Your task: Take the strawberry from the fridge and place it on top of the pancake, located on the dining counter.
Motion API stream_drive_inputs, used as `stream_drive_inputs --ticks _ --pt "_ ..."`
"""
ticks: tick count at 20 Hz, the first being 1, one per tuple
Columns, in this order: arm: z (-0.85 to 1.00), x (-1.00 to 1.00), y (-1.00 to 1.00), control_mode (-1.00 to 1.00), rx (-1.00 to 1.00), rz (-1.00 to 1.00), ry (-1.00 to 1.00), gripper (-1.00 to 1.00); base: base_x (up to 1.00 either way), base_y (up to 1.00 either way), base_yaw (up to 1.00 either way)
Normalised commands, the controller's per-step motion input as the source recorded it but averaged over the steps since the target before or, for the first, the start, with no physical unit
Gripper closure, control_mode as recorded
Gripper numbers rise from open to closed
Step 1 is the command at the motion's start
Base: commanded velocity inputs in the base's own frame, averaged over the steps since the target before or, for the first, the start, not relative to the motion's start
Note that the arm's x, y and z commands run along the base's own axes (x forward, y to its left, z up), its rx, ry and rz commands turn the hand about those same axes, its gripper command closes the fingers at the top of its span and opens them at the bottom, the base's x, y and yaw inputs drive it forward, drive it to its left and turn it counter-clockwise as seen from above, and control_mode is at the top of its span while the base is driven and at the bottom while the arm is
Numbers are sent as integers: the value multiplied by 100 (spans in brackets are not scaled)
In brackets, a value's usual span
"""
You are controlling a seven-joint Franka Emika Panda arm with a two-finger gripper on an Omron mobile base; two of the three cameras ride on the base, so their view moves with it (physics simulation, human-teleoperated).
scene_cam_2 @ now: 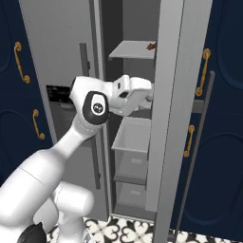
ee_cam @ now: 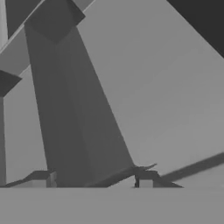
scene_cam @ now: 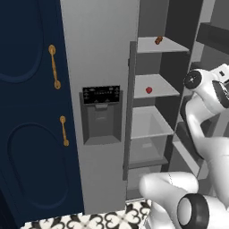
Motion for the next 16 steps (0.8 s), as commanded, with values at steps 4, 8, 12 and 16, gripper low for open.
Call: stream_drive_inputs --ticks 4,8,12,16 --pt "5 -15 60 -100 0 0 -6 -100 0 0 0" --pt "3 0 80 -100 0 0 -11 -100 0 0 0" --pt "-4 0 72 -100 10 3 -1 -100 0 0 0" --pt "-12 -4 70 -100 20 7 0 -100 0 0 0"
